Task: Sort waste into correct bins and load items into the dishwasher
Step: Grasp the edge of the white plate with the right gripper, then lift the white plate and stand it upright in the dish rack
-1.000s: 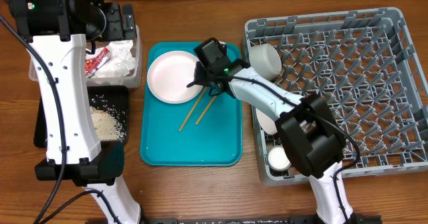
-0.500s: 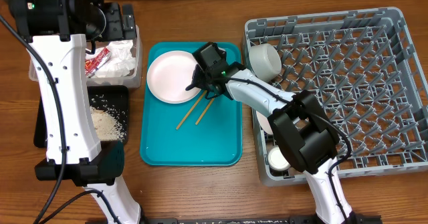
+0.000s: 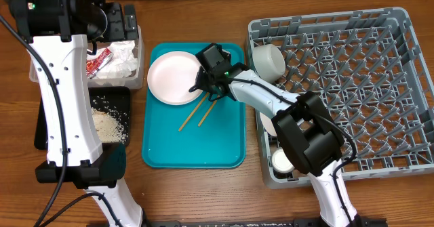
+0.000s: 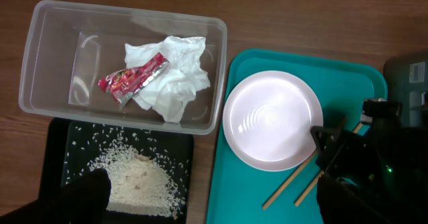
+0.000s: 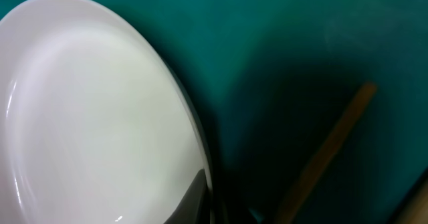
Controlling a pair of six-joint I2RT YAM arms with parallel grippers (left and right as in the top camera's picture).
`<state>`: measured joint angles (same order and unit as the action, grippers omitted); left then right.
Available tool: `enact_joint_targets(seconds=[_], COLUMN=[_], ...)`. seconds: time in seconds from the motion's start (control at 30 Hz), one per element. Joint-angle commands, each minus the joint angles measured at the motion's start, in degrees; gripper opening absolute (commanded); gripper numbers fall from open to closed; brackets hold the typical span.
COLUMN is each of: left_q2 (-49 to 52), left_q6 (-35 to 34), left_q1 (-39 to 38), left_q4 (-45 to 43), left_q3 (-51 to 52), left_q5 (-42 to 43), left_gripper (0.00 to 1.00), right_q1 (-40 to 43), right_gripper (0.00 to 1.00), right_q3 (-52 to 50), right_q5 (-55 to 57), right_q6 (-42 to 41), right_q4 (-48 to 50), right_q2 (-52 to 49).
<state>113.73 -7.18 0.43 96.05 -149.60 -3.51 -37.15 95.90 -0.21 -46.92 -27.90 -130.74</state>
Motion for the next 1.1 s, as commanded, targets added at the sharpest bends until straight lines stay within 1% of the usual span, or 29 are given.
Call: enact_joint_targets(seconds=[0.0,0.13,0.27,0.4,0.53,0.6,0.7,0.8,0.87,0.93,1.07], left_q2=[-0.59,-0.59,-0.59,-0.59,-0.59,-0.59,-0.59,-0.59,-0.59,-0.59,-0.59], left_q6=[-0.57,-0.57,-0.57,-0.57,-0.57,-0.57,-0.57,-0.57,-0.57,-0.57,-0.57], left_q1=[0.31,0.31,0.31,0.31,0.31,0.31,0.31,0.31,0.31,0.31,0.31], left_q4=[-0.11,-0.11,-0.11,-0.11,-0.11,-0.11,-0.11,-0.11,-0.11,-0.11,-0.11], left_q3=[-0.52,-0.52,-0.52,-0.52,-0.52,-0.52,-0.52,-0.52,-0.52,-0.52,-0.52], left_q5=[-0.48,-0.5,-0.5,-0.5,-0.5,-0.48,-0.48,-0.5,-0.48,-0.48,-0.48], left_gripper=[1.0,1.0,1.0,1.0,1.0,1.0,1.0,1.0,1.0,1.0,1.0], right_q1=[0.26,0.26,0.26,0.26,0.26,0.26,0.33,1.38,2.82,4.87,8.85], right_gripper=[0.04,0.04,0.04,0.04,0.04,0.04,0.04,0.04,0.04,0.04,0.04], right_q3=[1.4,1.4,1.4,1.4,1.4,1.4,1.38,1.36,1.16,0.24,-4.22], right_q5=[0.33,5.4,13.09,24.2,38.38,47.76,61.75,74.66,78.23,78.62,78.62], right_q6=[-0.24,1.44,8.41,11.26,12.61,14.49,17.49,18.53,19.43,20.11,20.17], right_q4=[-1.29,-4.24,-10.01,-15.61,-21.0,-24.02,-28.2,-32.24,-34.58,-36.11,-35.91], right_q2=[1.18,5.86,13.09,20.26,27.45,31.08,34.62,35.87,35.74,35.41,34.82])
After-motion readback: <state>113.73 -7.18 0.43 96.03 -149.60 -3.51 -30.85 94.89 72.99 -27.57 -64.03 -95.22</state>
